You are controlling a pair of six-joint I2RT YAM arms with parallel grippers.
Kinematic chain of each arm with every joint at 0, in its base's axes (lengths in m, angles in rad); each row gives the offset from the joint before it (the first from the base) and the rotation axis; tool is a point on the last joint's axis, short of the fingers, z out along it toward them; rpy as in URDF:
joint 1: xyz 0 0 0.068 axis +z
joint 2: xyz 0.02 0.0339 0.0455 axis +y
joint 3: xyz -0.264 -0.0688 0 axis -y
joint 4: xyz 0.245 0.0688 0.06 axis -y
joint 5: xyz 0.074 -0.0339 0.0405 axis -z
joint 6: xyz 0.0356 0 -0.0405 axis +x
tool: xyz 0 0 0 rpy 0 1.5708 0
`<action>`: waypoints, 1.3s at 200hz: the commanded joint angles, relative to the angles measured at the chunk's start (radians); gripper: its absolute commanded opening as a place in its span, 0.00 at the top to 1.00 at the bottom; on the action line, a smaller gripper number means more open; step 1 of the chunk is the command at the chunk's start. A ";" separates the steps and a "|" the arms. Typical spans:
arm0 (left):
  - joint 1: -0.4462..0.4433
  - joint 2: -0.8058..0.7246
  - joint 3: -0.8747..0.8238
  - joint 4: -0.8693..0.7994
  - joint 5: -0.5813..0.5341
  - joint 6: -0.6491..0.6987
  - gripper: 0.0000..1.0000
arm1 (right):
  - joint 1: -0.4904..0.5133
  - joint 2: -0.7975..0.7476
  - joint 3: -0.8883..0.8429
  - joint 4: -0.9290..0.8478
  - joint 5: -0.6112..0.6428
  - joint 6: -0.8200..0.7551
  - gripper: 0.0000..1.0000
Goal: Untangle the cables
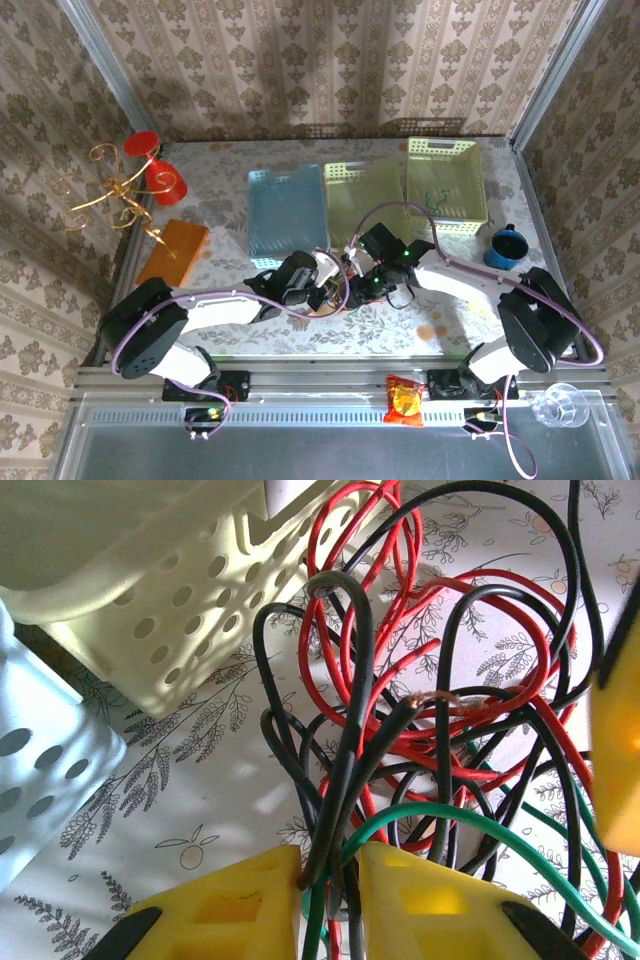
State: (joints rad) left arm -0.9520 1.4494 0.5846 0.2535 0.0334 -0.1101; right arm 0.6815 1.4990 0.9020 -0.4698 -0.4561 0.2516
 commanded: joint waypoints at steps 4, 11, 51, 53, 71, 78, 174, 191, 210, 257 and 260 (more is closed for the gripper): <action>0.008 -0.030 0.018 -0.030 -0.001 -0.016 0.78 | 0.003 0.051 0.046 -0.003 -0.034 -0.056 0.61; 0.008 -0.032 0.017 -0.030 -0.003 -0.017 0.78 | 0.004 0.067 0.053 -0.001 -0.036 -0.060 0.61; 0.008 -0.045 0.005 -0.031 -0.009 -0.021 0.77 | 0.004 0.146 0.081 0.014 -0.072 -0.083 0.63; 0.008 -0.046 0.005 -0.030 -0.009 -0.022 0.77 | 0.004 0.150 0.083 0.014 -0.075 -0.083 0.63; 0.007 -0.051 -0.002 -0.030 -0.013 -0.023 0.77 | 0.004 0.178 0.101 0.011 -0.086 -0.091 0.63; 0.007 -0.053 -0.004 -0.032 -0.013 -0.024 0.77 | 0.004 0.188 0.106 0.011 -0.091 -0.092 0.63; 0.009 -0.149 -0.057 -0.051 -0.030 -0.022 0.47 | -0.072 0.014 0.053 0.025 -0.134 -0.068 1.00; 0.010 -0.152 -0.058 -0.040 -0.014 -0.010 0.41 | -0.098 -0.016 0.043 0.023 -0.138 -0.065 1.00; 0.010 -0.144 -0.057 -0.022 -0.009 -0.007 0.38 | -0.123 -0.039 0.037 0.037 -0.153 -0.049 1.00; 0.009 -0.072 -0.032 0.030 -0.002 -0.014 0.36 | -0.177 -0.100 0.003 0.148 -0.228 0.052 1.00; 0.010 -0.067 -0.028 0.033 -0.003 -0.013 0.36 | -0.178 -0.101 0.002 0.149 -0.227 0.054 1.00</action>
State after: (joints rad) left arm -0.9474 1.3418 0.5362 0.2481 0.0093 -0.1310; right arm 0.5198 1.4330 0.9215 -0.3840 -0.6159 0.2413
